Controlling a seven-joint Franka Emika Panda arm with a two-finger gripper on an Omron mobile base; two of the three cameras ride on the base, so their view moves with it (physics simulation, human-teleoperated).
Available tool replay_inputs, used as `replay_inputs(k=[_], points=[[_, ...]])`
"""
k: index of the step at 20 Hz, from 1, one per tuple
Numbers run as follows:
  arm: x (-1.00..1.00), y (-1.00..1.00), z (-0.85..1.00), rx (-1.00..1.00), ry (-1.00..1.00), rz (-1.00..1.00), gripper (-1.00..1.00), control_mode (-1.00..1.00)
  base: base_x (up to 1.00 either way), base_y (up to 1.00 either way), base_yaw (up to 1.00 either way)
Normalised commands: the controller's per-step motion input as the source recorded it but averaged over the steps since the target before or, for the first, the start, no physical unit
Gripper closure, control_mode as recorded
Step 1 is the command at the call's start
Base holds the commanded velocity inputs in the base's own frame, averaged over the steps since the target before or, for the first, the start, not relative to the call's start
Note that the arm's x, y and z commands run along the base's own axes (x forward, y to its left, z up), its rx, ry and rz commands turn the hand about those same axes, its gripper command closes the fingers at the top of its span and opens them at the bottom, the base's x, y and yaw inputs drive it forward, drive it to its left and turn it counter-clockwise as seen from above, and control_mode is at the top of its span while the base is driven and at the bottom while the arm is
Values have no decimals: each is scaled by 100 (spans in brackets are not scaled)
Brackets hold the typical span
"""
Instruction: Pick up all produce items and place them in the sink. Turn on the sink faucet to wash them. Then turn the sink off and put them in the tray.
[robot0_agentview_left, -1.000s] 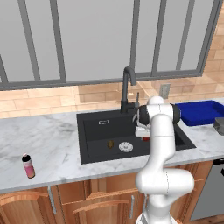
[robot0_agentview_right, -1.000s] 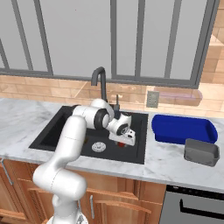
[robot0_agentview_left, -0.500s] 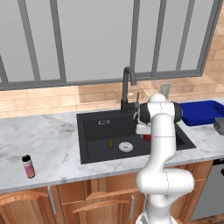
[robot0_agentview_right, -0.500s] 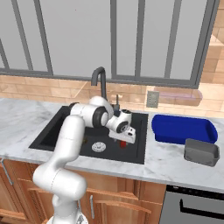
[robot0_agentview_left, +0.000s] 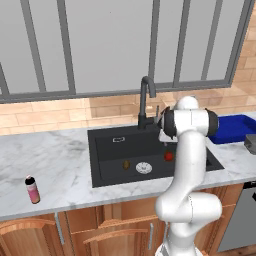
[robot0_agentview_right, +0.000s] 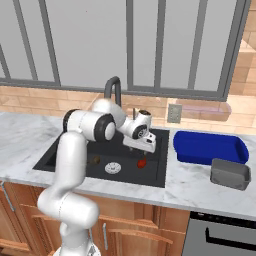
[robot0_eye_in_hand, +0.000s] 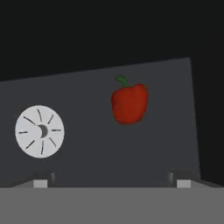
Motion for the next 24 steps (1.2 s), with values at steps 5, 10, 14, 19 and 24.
replay_inputs(k=[5,10,14,19,24], points=[[-37,0,70,1,0,0,-100,-100,0,0,0],[-8,0,42,13,0,1,-100,-100,0,0,0],[0,0,36,18,0,5,-100,-100,0,0,0],[0,0,25,15,-2,5,-100,-100,0,0,0],[12,0,22,8,-12,3,-100,-100,0,0,0]])
